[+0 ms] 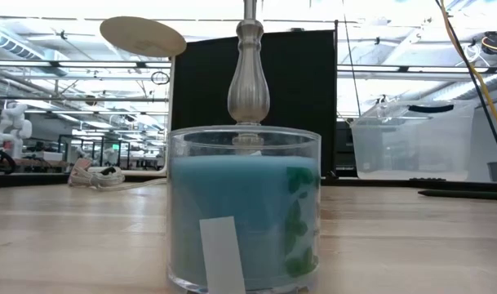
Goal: Screw lightbulb
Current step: Insert the lightbulb into the silver lamp socket
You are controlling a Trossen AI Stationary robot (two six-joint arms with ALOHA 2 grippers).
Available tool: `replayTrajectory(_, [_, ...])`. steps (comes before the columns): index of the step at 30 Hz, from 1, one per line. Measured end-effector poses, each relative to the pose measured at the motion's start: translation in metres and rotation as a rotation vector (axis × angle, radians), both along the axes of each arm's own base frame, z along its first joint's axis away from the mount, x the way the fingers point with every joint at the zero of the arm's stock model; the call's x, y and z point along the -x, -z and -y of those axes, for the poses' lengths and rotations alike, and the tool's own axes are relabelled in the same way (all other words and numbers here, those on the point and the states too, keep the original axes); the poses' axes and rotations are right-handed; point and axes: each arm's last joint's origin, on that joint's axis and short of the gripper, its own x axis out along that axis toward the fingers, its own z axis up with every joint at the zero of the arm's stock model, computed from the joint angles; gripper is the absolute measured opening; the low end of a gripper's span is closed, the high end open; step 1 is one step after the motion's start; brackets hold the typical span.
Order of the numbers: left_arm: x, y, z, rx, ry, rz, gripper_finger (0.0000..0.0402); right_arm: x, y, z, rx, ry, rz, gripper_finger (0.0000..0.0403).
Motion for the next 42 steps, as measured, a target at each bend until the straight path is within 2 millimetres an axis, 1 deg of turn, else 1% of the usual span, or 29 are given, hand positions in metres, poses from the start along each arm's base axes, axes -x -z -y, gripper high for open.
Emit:
replayTrajectory(3, [0.001,0.000,0.012,-0.038,0.058,-0.004,0.0000,-0.001,-0.001,0.010,-0.005,0.068,0.007,0.0000])
replayTrajectory(7, [0.002,-0.002,0.025,-0.069,0.116,0.008,0.0000,-0.003,-0.004,0.023,-0.012,0.116,0.042,0.0000])
replayTrajectory(10, [0.002,-0.001,0.030,-0.071,0.137,0.003,0.0000,-0.004,-0.008,0.031,0.000,0.144,0.072,0.0000])
replayTrajectory(14, [0.003,-0.001,0.031,-0.071,0.141,0.004,0.0000,-0.004,-0.013,0.037,0.029,0.158,0.102,0.0000])
replayTrajectory(20, [-0.001,0.001,0.026,-0.068,0.117,-0.007,0.0000,-0.003,-0.018,0.036,0.054,0.118,0.143,0.0000])
replayTrajectory(25, [-0.005,0.004,0.020,-0.042,0.091,-0.014,0.0000,-0.003,-0.018,0.033,0.056,0.109,0.141,0.0000])
replayTrajectory(36, [-0.006,0.006,0.000,0.027,0.025,-0.026,0.0000,0.000,-0.018,0.019,0.063,0.085,0.128,0.0000])
replayTrajectory(40, [-0.007,0.007,-0.010,0.068,-0.034,-0.032,0.0000,0.000,-0.017,0.011,0.058,0.014,0.125,0.0000])
replayTrajectory(42, [-0.009,0.012,-0.015,0.080,-0.059,-0.069,0.0000,-0.001,-0.013,0.006,0.066,-0.014,0.093,0.0000])
